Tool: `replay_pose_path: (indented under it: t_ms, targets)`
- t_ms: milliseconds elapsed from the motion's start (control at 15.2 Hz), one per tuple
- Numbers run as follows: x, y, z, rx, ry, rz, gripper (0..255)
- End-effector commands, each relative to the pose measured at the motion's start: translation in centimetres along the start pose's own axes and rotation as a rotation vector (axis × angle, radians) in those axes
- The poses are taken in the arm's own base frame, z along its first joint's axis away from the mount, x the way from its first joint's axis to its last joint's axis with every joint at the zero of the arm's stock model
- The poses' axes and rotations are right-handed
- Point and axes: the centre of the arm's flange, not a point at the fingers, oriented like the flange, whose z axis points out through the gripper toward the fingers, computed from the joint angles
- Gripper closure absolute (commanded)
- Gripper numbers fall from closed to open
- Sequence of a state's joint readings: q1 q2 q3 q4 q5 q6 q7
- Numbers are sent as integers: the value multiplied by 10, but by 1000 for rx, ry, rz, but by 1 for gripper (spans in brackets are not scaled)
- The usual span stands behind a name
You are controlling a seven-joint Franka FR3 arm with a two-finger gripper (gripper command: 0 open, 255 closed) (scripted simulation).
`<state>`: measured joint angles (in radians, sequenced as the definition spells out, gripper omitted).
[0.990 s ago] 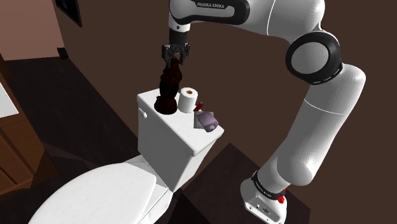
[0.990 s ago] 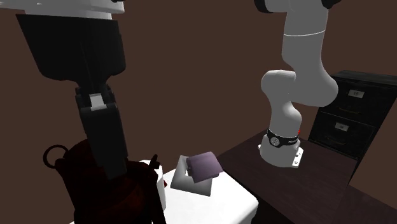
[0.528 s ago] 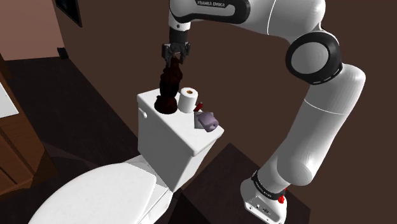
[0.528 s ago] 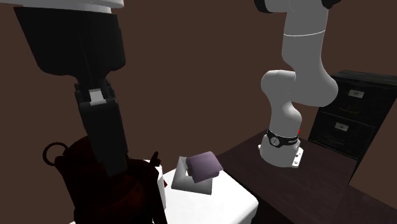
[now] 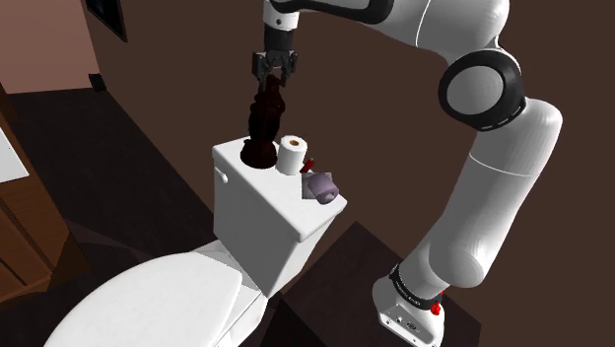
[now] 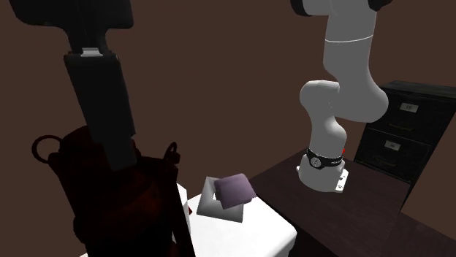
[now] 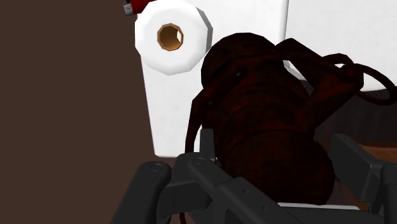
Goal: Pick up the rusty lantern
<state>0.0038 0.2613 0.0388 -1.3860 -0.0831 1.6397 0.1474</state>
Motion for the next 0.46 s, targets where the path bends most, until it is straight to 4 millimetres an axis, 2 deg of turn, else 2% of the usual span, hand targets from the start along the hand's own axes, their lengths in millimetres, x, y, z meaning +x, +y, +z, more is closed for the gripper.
replay_pose_path:
  t_ms: [0, 264, 396]
  targets:
    - [-1, 1, -12, 0, 4, 0, 255]
    - [-1, 2, -33, 0, 4, 0, 255]
    - [-1, 2, -34, 0, 4, 0, 255]
